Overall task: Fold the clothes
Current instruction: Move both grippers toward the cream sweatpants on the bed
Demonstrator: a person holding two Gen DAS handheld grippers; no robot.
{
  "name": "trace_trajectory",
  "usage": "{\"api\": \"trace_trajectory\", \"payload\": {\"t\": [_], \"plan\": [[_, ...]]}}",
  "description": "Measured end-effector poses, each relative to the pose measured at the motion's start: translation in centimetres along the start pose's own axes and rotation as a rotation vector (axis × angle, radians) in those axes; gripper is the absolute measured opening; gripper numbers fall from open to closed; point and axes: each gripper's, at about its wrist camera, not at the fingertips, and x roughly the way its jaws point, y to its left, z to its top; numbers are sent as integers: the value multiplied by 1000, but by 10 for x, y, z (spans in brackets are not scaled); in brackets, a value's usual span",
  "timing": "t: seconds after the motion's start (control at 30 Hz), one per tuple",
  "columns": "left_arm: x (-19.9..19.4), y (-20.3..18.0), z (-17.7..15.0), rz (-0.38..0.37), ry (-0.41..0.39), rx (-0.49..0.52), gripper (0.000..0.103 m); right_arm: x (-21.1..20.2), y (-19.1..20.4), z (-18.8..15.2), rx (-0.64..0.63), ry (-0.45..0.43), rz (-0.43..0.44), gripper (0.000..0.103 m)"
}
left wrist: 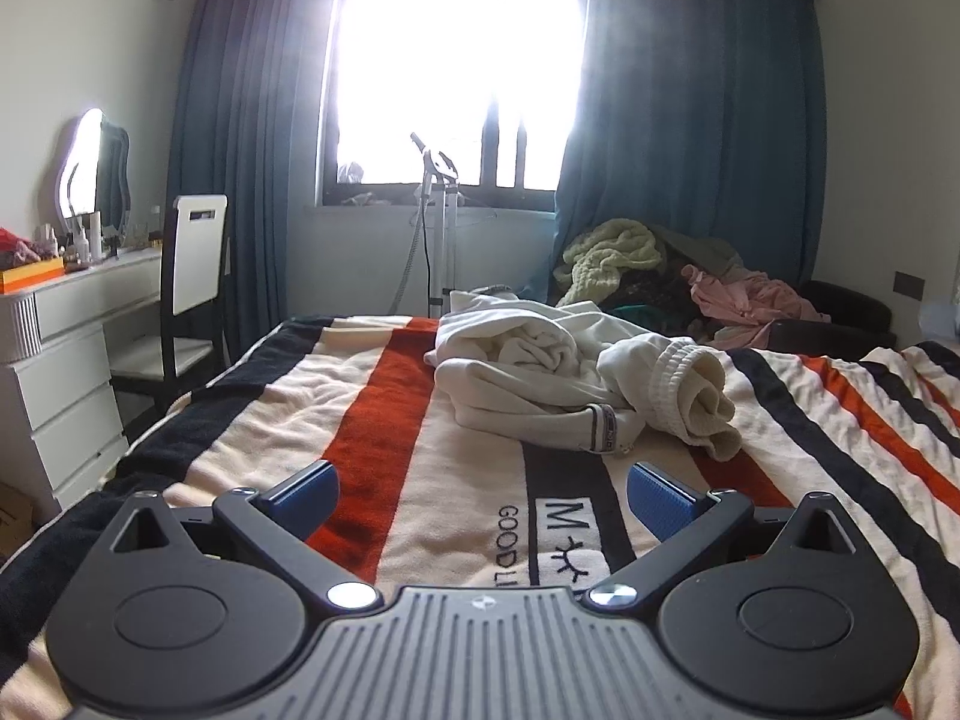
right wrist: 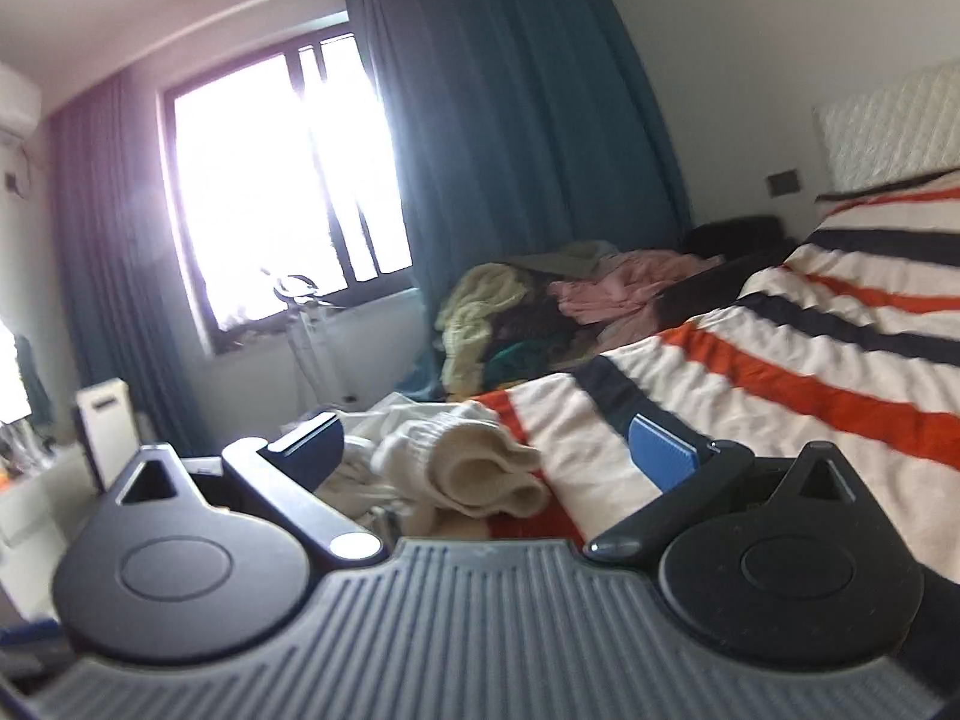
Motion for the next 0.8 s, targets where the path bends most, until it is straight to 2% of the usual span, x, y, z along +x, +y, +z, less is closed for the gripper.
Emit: {"api": "trace_trajectory", "payload": {"t": [0.13, 0.3, 0.4, 0.6, 0.7, 0.8], "plan": [[5, -5, 0, -3, -2, 19, 103, 20, 10, 26, -59, -2, 4, 103], [26, -6, 2, -33, 36, -33, 103, 36, 14, 51, -77, -12, 41, 103], [45, -11, 6, -29, 55, -27, 103, 37, 6, 46, -103, -17, 50, 103], [91, -38, 12, -31, 57, 110, 103, 45, -27, 21, -58, 19, -14, 103], [116, -58, 14, -35, 28, 159, 103, 53, -41, 14, -13, 39, -46, 103], [143, -82, 20, 3, -28, 187, 103, 60, -49, 7, -7, 43, -83, 103]]}}
